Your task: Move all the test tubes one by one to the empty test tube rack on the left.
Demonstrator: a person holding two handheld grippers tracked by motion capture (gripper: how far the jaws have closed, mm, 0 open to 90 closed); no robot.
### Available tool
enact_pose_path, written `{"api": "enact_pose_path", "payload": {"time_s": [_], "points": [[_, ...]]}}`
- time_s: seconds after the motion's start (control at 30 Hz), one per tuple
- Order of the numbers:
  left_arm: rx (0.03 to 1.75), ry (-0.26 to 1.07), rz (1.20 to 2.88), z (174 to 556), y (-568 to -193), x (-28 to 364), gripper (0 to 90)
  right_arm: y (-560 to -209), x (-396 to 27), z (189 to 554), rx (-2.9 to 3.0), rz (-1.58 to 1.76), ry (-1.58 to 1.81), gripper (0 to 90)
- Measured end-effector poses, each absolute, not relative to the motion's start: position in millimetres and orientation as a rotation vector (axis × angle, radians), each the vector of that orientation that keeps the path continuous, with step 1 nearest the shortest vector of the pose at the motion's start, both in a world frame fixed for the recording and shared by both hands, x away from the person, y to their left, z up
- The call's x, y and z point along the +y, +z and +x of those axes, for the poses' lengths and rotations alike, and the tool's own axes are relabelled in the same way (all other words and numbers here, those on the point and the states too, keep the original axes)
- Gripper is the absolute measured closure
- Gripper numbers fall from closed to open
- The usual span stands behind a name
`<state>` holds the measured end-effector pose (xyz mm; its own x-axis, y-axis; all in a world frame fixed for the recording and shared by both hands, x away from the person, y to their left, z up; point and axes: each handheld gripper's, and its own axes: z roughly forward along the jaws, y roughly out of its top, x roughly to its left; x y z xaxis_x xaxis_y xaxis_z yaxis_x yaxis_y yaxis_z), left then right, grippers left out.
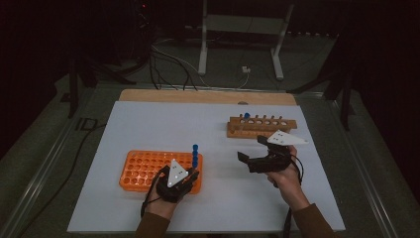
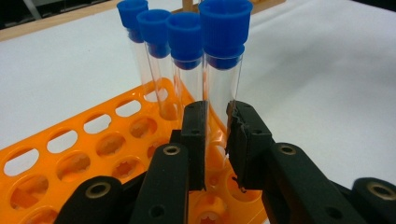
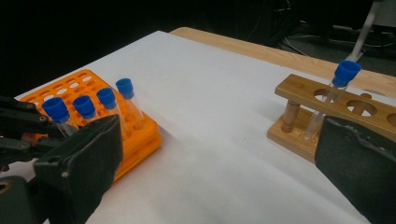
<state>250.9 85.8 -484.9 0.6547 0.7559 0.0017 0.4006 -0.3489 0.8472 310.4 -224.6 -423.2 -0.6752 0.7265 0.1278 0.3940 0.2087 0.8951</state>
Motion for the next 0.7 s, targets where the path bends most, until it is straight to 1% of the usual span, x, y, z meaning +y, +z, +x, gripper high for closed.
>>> {"api": "enact_pose_path", "payload": {"time_s": [0.47,0.7], "points": [[0.918,0.508,2.042,251.7,-489.3,81.4,77.8,-425.7,-222.7,310.8,2.179,1.05,1.449,1.7],[0.924,0.52,2.037,250.0,-490.0,81.2,77.8,-426.7,-223.2,311.7,2.179,1.054,1.445,1.7]]}}
